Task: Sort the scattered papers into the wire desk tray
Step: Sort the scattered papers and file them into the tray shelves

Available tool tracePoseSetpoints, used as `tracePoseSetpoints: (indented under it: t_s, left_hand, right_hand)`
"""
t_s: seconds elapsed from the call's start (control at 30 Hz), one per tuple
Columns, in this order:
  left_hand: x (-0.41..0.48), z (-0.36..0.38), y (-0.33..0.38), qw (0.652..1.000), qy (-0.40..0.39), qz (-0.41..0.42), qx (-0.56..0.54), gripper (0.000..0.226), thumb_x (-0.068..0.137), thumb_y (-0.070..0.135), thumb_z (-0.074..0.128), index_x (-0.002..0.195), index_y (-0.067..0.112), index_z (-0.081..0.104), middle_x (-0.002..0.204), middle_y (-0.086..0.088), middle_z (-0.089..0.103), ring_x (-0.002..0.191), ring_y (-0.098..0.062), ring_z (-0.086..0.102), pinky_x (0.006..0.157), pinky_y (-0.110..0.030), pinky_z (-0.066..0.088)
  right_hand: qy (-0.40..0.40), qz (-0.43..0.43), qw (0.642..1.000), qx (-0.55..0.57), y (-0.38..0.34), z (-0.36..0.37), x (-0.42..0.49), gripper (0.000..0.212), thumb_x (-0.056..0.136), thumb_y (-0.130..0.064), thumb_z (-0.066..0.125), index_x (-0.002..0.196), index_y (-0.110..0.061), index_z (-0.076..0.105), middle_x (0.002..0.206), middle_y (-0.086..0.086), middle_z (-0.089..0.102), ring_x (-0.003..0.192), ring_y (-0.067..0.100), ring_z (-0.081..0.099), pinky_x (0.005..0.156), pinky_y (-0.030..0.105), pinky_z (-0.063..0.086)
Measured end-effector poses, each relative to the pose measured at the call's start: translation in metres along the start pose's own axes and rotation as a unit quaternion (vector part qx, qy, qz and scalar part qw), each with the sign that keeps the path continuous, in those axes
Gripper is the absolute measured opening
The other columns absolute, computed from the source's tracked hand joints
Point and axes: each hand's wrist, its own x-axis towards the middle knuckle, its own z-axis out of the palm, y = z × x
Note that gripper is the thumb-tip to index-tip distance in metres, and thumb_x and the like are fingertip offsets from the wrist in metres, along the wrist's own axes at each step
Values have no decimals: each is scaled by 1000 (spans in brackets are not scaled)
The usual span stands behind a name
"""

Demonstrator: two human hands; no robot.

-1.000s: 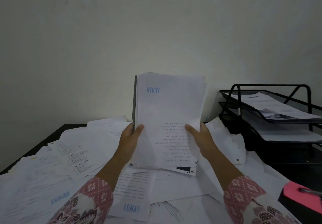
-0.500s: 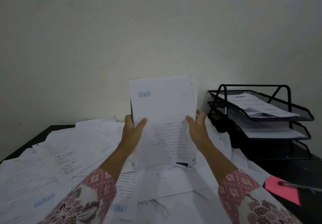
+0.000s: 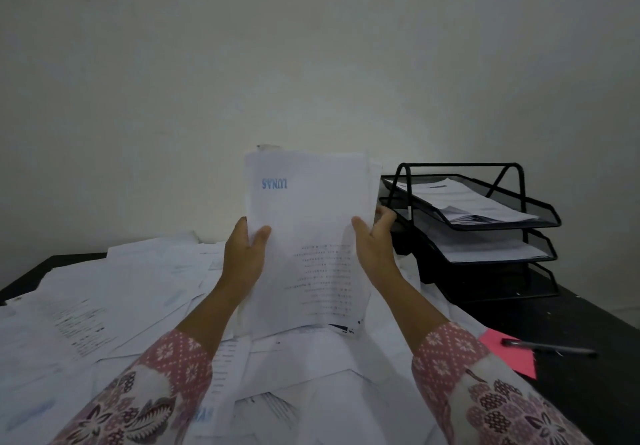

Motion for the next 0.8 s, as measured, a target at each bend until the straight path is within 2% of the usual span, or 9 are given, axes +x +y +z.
tracePoseSetpoints:
  t_s: [0.07, 0.13, 0.23, 0.3, 0.37, 0.47, 0.6, 0.67, 0.8]
  left_hand:
    - [0, 4, 3, 1000, -3, 6, 1, 14, 96, 16, 51, 110, 12, 51, 103, -1, 56, 90, -16, 54, 68, -23, 42]
    - [0, 9, 4, 999, -27, 14, 9, 12, 96, 17, 51, 108, 16, 51, 101, 1, 57, 86, -14, 54, 63, -19, 42]
    - [-2, 18, 4, 997, -76, 8, 19, 12, 96, 21, 51, 107, 18, 51, 93, 9, 58, 80, -7, 55, 62, -17, 41]
    - [-4, 26, 5, 994, -105, -12, 24, 14, 96, 24, 51, 109, 18, 52, 95, 9, 59, 84, -11, 57, 66, -21, 43]
    - [-6, 35, 6, 990, -133, -39, 31, 24, 96, 26, 50, 118, 15, 52, 108, 1, 59, 93, -18, 56, 76, -28, 45]
    - [-10, 48, 9, 980, -182, -72, 43, 36, 96, 30, 50, 127, 13, 44, 120, -1, 53, 102, -19, 53, 82, -32, 44]
    - [-13, 64, 8, 966, -234, -93, 59, 49, 93, 23, 55, 136, 17, 33, 124, -1, 48, 105, -20, 49, 86, -34, 43]
    - [-15, 72, 8, 963, -249, -79, 74, 52, 92, 18, 56, 138, 16, 32, 126, -3, 49, 106, -19, 49, 87, -34, 43]
    - [-18, 84, 6, 942, -302, -104, 104, 48, 93, 18, 55, 137, 14, 35, 124, -4, 51, 102, -19, 52, 83, -31, 43]
  right_hand:
    - [11, 2, 1000, -16, -1, -9, 4, 20, 97, -24, 46, 111, -11, 40, 88, -5, 50, 82, 14, 53, 67, 24, 45]
    - [44, 8, 999, -17, -3, -21, 10, 18, 96, -25, 49, 105, -11, 44, 86, -3, 50, 80, 15, 50, 61, 22, 41]
    - [97, 34, 994, 23, -5, -40, 17, 29, 94, -24, 52, 116, -10, 42, 91, -3, 52, 79, 12, 51, 62, 24, 41]
    - [104, 54, 993, 20, -3, -52, 19, 28, 94, -25, 52, 116, -9, 48, 92, -2, 54, 80, 13, 52, 63, 26, 41]
    - [112, 86, 990, 25, 1, -63, 19, 28, 93, -28, 54, 113, -9, 51, 94, 0, 56, 83, 16, 53, 69, 28, 42]
    - [136, 127, 981, 60, 8, -81, 19, 28, 92, -29, 56, 110, -15, 42, 98, 0, 53, 88, 18, 53, 80, 35, 46]
    - [118, 167, 979, 5, 23, -101, 21, 28, 94, -24, 48, 115, -5, 51, 106, 11, 57, 95, 27, 55, 81, 37, 46]
    - [101, 188, 977, -16, 28, -109, 20, 30, 95, -24, 46, 119, -6, 48, 108, 13, 56, 99, 30, 55, 84, 39, 46]
    - [77, 215, 972, -50, 40, -123, 12, 33, 94, -9, 39, 126, -7, 42, 107, 9, 52, 95, 23, 51, 80, 31, 43]
